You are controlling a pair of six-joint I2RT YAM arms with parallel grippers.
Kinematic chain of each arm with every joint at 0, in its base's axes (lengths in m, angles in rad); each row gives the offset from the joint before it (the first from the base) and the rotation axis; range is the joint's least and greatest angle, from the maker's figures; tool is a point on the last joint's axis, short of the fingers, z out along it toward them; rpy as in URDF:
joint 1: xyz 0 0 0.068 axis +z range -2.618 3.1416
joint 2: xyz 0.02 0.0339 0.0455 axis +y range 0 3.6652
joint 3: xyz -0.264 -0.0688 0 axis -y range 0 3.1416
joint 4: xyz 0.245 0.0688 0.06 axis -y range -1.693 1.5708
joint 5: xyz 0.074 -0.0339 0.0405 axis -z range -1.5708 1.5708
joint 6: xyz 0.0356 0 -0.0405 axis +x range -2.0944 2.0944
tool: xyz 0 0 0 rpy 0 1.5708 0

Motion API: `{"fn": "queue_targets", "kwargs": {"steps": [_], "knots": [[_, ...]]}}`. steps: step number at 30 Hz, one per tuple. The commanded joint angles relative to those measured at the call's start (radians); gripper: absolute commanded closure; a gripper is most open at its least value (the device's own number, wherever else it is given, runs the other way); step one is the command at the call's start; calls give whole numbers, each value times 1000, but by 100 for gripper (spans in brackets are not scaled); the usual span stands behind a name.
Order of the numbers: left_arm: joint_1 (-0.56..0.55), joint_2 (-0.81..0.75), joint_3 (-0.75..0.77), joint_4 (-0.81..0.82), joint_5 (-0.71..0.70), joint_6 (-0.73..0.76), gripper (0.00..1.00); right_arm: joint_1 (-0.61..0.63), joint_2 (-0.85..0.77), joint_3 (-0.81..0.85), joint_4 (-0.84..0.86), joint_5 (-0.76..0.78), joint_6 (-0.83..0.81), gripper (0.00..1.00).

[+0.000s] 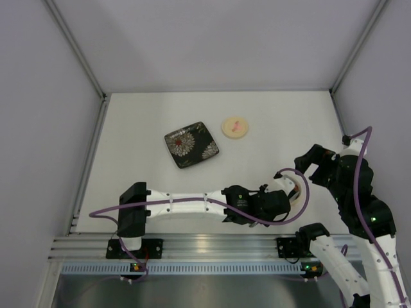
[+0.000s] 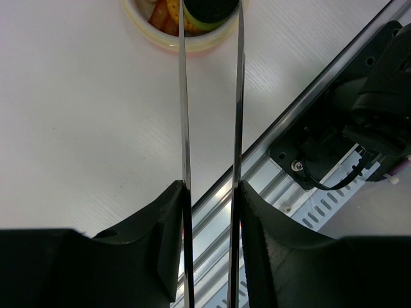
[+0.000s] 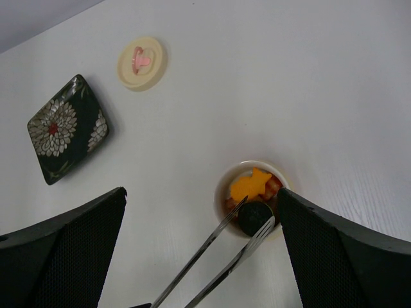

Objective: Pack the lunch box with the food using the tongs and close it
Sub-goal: Place the fake food in the packing box.

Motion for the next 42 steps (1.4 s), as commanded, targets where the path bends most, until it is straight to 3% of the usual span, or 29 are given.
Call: {"fn": "queue_targets", "kwargs": {"steps": [1, 11, 28, 42], "knots": [[-8, 6, 57, 25, -25, -5, 67, -15, 0, 25, -12, 15, -4, 1], [-8, 24, 72, 1, -45, -20, 66, -15, -8, 19, -15, 14, -3, 0], [-8, 16, 68, -13, -47, -27, 53, -15, -11, 13, -13, 12, 0, 0], [-9, 7, 66, -13, -48, -27, 51, -15, -11, 6, -10, 9, 0, 0]]}}
